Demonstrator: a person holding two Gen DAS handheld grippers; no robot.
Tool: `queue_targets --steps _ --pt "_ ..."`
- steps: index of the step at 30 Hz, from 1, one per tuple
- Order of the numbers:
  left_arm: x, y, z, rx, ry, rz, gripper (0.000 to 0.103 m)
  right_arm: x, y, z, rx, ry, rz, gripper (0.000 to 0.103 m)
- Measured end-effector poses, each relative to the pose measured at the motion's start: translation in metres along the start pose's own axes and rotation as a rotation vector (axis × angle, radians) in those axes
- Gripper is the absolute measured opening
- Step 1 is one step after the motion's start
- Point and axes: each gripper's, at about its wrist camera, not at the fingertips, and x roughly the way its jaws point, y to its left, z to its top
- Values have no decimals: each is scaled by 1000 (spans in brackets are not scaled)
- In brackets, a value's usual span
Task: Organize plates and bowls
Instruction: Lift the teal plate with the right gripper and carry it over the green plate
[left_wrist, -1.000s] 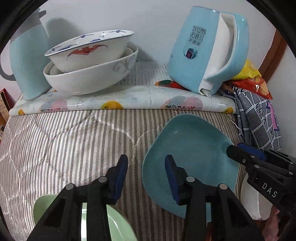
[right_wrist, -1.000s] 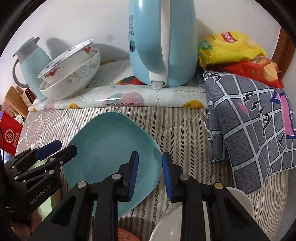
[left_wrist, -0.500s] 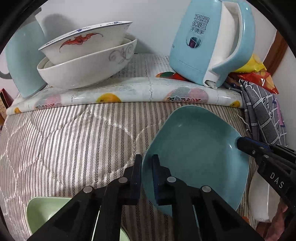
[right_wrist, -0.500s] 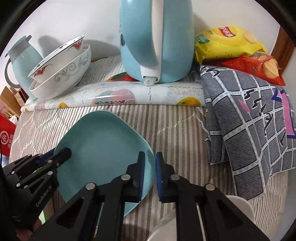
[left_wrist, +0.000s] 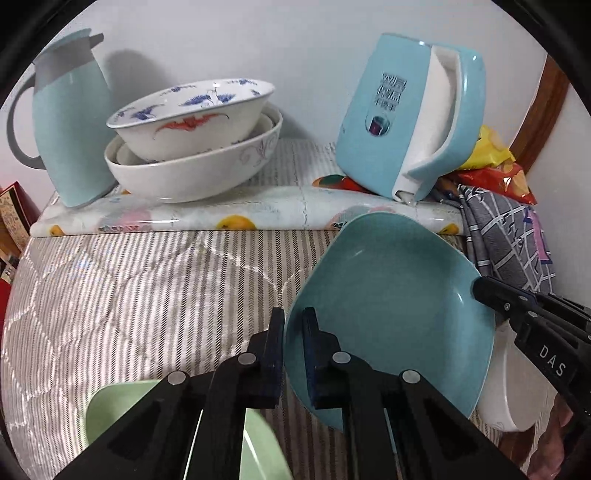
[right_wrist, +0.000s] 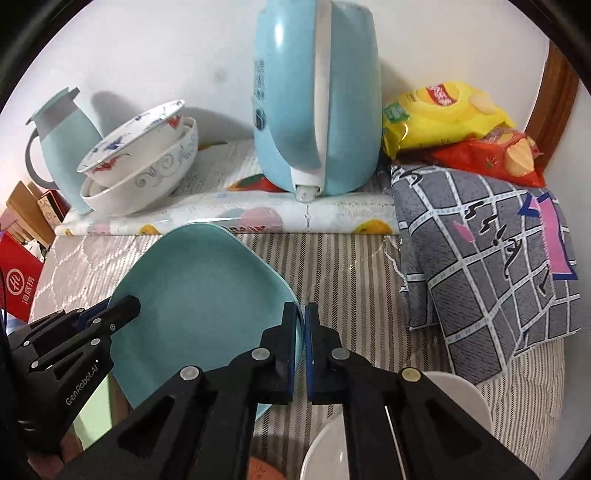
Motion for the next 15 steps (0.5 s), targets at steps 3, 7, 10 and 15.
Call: queue_targets --steps 3,7,10,15 --pt "-18 3 -6 -3 -16 -1 10 -16 5 -5 -13 -20 -6 4" --pt "-36 6 -13 -9 -28 -5 10 -32 12 -10 -12 -36 -5 4" --pt "-49 8 -21 -9 -37 -5 10 -45 17 -17 -5 -44 -1 4" --pt "-67 16 -38 -22 -48 -9 10 -67 27 -34 -7 -60 4 4"
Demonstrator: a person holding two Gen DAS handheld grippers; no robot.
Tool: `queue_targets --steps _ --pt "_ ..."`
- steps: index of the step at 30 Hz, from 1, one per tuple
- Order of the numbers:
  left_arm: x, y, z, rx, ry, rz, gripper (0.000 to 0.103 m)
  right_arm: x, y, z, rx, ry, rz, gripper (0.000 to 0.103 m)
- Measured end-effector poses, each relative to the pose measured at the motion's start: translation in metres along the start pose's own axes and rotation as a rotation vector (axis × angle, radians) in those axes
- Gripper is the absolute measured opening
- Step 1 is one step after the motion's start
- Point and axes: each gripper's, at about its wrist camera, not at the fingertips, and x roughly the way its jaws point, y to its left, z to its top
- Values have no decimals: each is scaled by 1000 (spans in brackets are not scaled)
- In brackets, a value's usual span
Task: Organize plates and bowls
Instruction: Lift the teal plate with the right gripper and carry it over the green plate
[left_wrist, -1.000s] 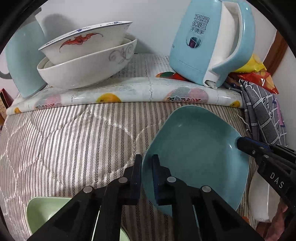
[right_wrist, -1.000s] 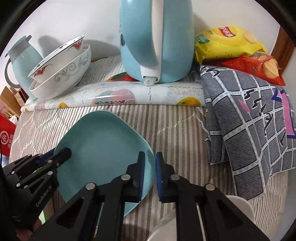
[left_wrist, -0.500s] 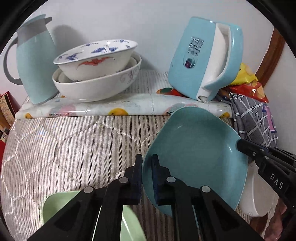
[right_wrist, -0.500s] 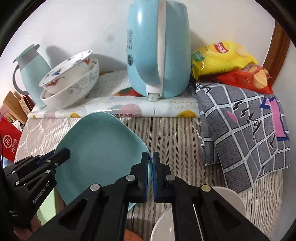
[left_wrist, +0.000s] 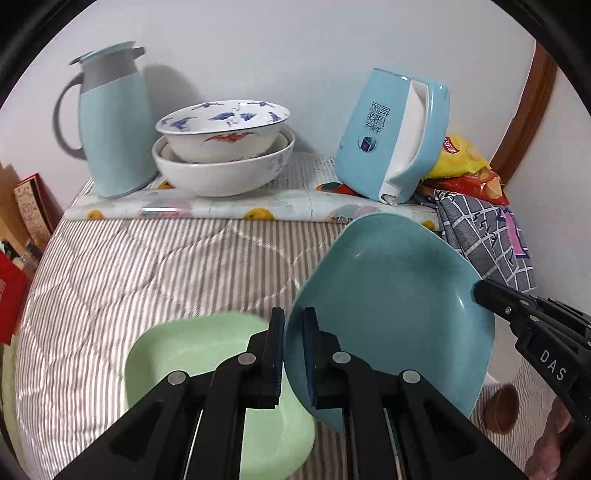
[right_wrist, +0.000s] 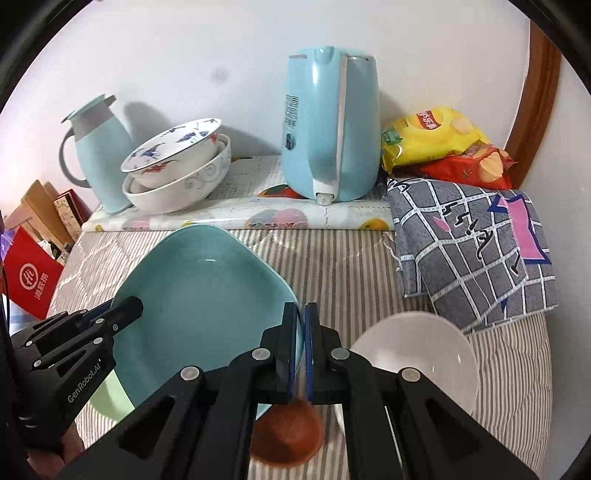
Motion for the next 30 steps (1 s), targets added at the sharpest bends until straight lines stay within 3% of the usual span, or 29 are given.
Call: queue_targets --steps 15,30 --pt "-28 59 -39 -53 5 36 10 -14 62 -40 -24 14 50 4" --pt "2 104 -57 -123 81 36 12 23 100 -52 -62 92 70 4"
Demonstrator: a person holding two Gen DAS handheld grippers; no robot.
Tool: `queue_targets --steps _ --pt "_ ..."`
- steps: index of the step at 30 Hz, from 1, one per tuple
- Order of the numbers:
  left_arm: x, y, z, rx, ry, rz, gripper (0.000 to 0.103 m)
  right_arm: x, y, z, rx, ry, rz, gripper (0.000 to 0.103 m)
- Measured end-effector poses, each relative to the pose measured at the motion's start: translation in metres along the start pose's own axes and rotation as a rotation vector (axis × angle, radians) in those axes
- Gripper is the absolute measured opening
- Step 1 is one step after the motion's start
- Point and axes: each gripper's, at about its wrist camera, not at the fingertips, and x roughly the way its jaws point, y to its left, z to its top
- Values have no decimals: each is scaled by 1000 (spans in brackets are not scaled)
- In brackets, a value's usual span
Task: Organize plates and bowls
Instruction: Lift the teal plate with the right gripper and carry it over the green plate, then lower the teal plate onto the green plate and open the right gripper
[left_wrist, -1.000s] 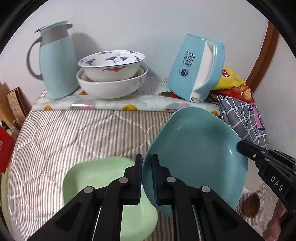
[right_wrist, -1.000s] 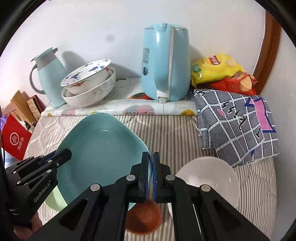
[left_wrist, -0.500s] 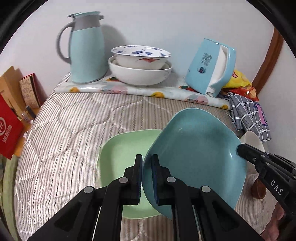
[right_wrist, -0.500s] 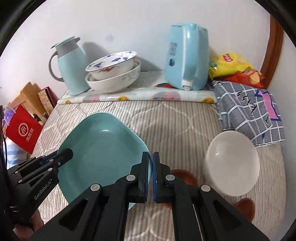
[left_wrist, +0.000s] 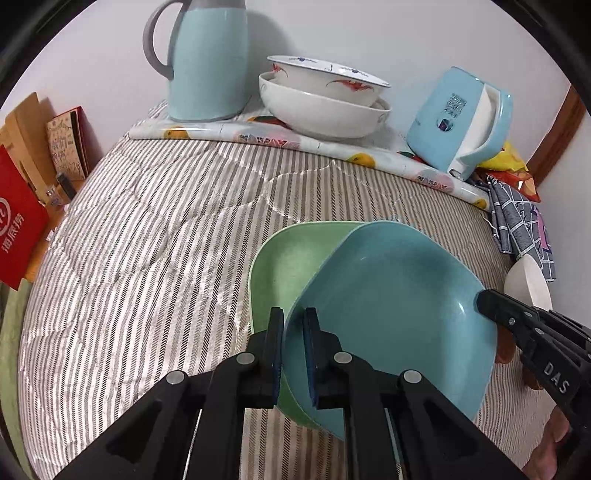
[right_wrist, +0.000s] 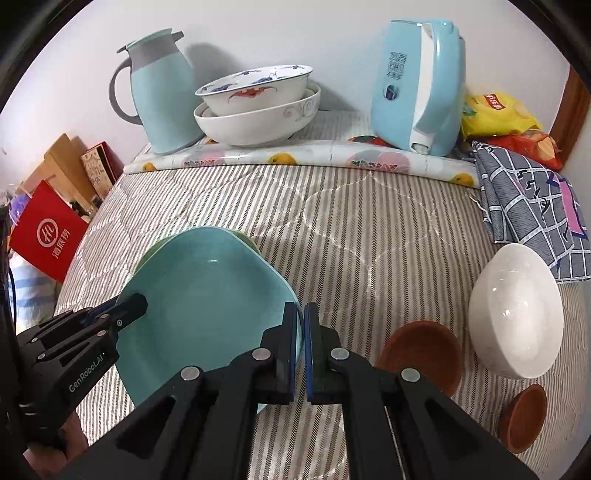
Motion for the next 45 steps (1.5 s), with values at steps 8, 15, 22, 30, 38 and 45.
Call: queue_targets --steps 8,15,22,30,38,45 --pt "14 7 15 -22 2 -17 18 0 5 0 -14 45 19 6" --pt "20 8 24 -5 7 -11 22 -1 11 -3 -24 62 39 9" --pt "9 7 25 11 -1 -33 33 -8 9 -10 -10 50 82 24" --pt "-14 -1 22 40 -62 -20 50 -24 23 -27 -47 35 117 30" --pt "-20 8 16 27 -68 -29 50 -21 44 -37 -80 46 157 36" --pt "-17 11 14 36 -52 -26 50 -6 46 -41 -66 75 189 36"
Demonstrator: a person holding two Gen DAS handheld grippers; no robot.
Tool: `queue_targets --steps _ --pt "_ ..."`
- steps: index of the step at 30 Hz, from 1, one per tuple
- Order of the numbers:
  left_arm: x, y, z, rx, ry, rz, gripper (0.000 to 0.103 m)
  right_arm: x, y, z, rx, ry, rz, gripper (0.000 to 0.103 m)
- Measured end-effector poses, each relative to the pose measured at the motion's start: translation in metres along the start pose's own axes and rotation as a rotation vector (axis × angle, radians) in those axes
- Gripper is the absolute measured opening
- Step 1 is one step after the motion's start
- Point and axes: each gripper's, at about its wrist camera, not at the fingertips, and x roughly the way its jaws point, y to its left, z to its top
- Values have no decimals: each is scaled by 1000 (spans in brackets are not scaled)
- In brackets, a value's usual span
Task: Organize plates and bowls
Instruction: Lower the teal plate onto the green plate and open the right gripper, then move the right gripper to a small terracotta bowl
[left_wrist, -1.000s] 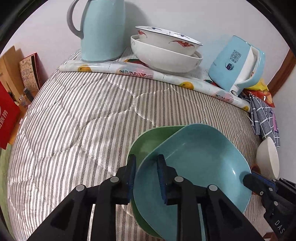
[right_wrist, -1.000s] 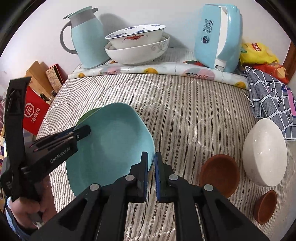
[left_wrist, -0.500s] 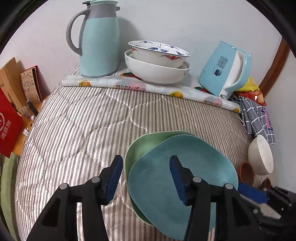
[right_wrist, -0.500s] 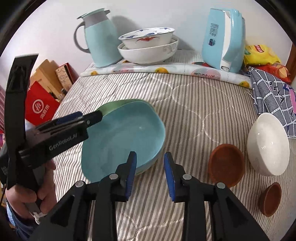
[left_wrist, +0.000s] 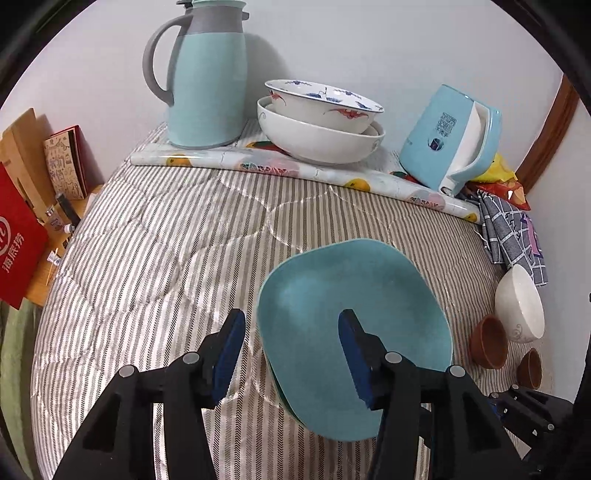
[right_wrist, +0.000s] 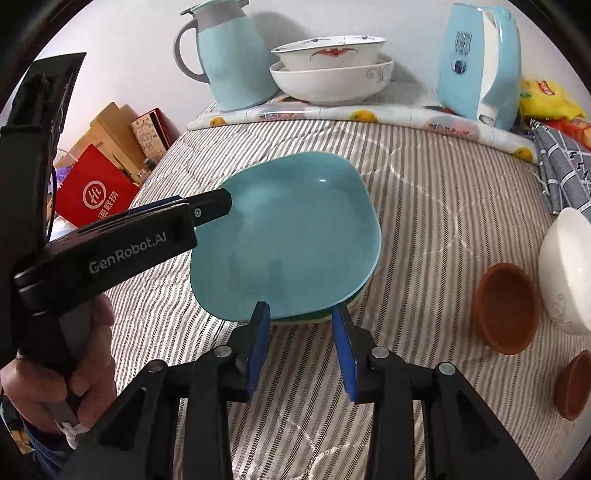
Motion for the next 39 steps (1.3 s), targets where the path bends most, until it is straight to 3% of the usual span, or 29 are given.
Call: queue_targets --steps 11,17,26,32,39 --pt "-15 -41 -9 63 -15 -8 50 -45 -43 -11 66 -87 -72 36" --pt "-26 -80 -16 102 -28 -6 50 -86 -89 -34 120 -168 -168 44" --pt "-36 -141 -31 152 -49 0 50 -131 -157 -70 197 -248 -266 48" --pt "-38 -167 -37 159 -69 -5 50 -150 -190 -86 217 -261 -351 48" --pt "-27 -192 -43 199 -50 12 50 -152 -227 -103 267 -231 -363 48"
